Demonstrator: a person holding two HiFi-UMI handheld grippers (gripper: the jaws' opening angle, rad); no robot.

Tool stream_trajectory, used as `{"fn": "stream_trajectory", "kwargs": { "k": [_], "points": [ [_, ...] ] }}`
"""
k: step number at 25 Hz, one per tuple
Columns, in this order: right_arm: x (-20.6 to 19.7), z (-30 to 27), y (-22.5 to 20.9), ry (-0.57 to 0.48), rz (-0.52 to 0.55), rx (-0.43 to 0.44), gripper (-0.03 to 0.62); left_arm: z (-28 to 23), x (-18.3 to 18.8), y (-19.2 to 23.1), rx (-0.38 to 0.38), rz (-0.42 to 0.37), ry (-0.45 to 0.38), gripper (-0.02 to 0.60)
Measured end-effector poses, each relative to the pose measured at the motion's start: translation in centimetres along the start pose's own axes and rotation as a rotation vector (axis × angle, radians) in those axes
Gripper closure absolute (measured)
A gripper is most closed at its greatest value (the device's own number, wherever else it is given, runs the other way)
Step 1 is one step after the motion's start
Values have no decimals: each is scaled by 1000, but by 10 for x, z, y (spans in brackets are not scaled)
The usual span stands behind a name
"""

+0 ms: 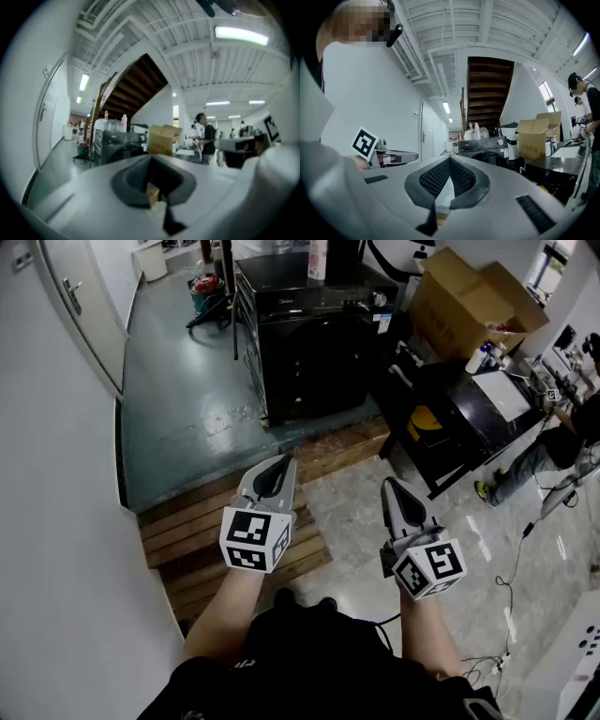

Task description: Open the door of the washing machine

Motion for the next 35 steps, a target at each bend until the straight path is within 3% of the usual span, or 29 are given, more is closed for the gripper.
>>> {"fn": "stream_trajectory", "kwargs": {
  "k": [12,26,35],
  "points": [
    [-1,-11,12,21,17,4,602,0,-1,13,-21,8,4,573],
    [-11,-40,56,25,-53,3,599,15,-17,50,-78,38,15,572],
    [-28,-57,35,32,-141,32,599,-13,-28,52,-81,40,62,572]
  ]
}}
Point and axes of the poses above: the fingertips, and each gripper's own axes: z backward along the fingers, y to its left, x out of its top, the point moved 8 cm from there along z, backward along the fingers, and after that the axes turned 6 degrees about x, right-handed, at the moved point
